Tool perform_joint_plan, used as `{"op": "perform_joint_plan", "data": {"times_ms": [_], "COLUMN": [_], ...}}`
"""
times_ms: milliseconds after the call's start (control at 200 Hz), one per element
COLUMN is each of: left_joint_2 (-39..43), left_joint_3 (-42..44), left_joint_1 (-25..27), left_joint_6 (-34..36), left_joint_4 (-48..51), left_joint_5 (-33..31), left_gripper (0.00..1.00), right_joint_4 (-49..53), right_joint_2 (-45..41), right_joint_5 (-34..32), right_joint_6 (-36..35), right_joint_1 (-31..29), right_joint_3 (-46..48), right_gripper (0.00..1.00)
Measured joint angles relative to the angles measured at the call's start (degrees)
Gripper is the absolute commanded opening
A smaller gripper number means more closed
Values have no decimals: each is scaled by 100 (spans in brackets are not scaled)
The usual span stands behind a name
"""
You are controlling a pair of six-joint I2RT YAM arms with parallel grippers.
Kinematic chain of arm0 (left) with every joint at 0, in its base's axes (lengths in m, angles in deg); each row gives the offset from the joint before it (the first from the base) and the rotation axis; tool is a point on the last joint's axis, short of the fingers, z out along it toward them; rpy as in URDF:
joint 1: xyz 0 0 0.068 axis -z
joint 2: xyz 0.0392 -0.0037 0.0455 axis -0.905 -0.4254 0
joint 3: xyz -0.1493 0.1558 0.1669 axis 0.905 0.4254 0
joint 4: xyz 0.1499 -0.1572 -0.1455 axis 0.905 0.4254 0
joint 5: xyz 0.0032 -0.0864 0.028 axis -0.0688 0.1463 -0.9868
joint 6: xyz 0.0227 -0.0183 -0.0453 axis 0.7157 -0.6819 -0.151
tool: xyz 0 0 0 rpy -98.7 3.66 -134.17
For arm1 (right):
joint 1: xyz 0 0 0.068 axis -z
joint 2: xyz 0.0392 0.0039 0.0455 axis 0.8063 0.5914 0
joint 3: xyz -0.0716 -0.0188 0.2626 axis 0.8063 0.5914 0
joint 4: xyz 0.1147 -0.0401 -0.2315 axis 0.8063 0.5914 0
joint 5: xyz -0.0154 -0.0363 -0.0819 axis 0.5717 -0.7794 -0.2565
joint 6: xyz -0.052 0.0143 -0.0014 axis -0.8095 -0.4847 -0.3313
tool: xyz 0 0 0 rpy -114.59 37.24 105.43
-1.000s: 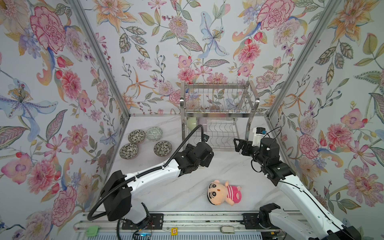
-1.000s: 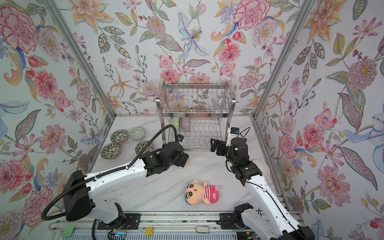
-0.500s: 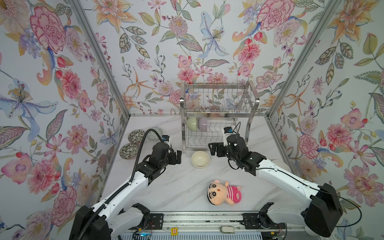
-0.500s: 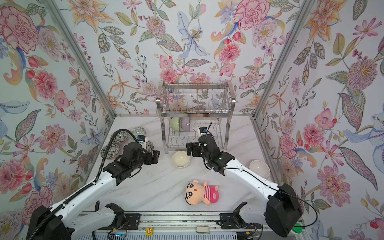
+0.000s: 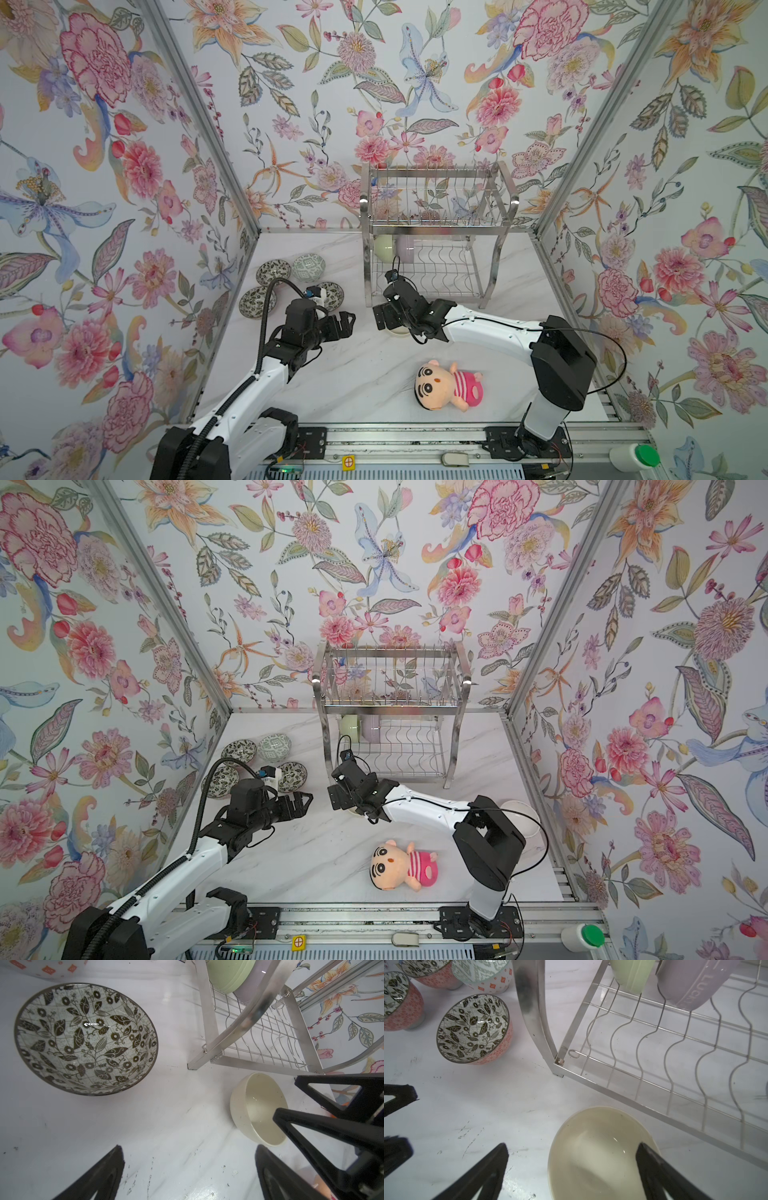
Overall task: Load the bowls into the dish rack
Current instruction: 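Close the right gripper on the cream bowl rim while the left draws back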
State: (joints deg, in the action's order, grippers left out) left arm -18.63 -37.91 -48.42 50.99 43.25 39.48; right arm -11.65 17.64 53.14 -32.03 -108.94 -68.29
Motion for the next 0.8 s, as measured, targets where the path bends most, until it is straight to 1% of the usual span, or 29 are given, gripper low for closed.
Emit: {"op": "perform_joint_plan", "data": {"times_ms": [75, 215, 375, 440, 510, 586, 636, 706, 801], "left_joint_2": [2, 26, 33, 33, 33, 33, 33, 35, 57], "left_joint_3": [96, 378, 570, 597, 614, 632, 643, 675, 741], "left_joint_1": [-35, -66, -72, -81, -87, -96, -98, -98, -103], "left_joint_6": [-105, -304, -450, -505, -564, -603, -634, -669, -710], "left_joint_4": [-149, -481, -660, -754, -872, -949, -986, -1036, -1091], "left_joint_5": [138, 404, 570, 651, 713, 800, 835, 870, 960], "left_gripper": [99, 99, 99, 99, 99, 99, 99, 99, 99], "right_joint_4": [129, 321, 560, 649, 706, 728, 748, 756, 774], "right_joint_2": [210, 422, 595, 686, 798, 922, 977, 1016, 1047], "right_joint_5": [-63, -101, -68, -46, -7, 61, 116, 179, 275], "right_joint_6": [-55, -90, -81, -94, -107, -136, -118, -136, -129], "right_joint_1": [-70, -195, -247, -247, -247, -247, -247, -247, -247], "right_joint_3": [-179, -299, -313, -380, -476, -570, -621, -651, -671], "right_gripper": [85, 69, 60, 53, 50, 44, 41, 39, 32]}}
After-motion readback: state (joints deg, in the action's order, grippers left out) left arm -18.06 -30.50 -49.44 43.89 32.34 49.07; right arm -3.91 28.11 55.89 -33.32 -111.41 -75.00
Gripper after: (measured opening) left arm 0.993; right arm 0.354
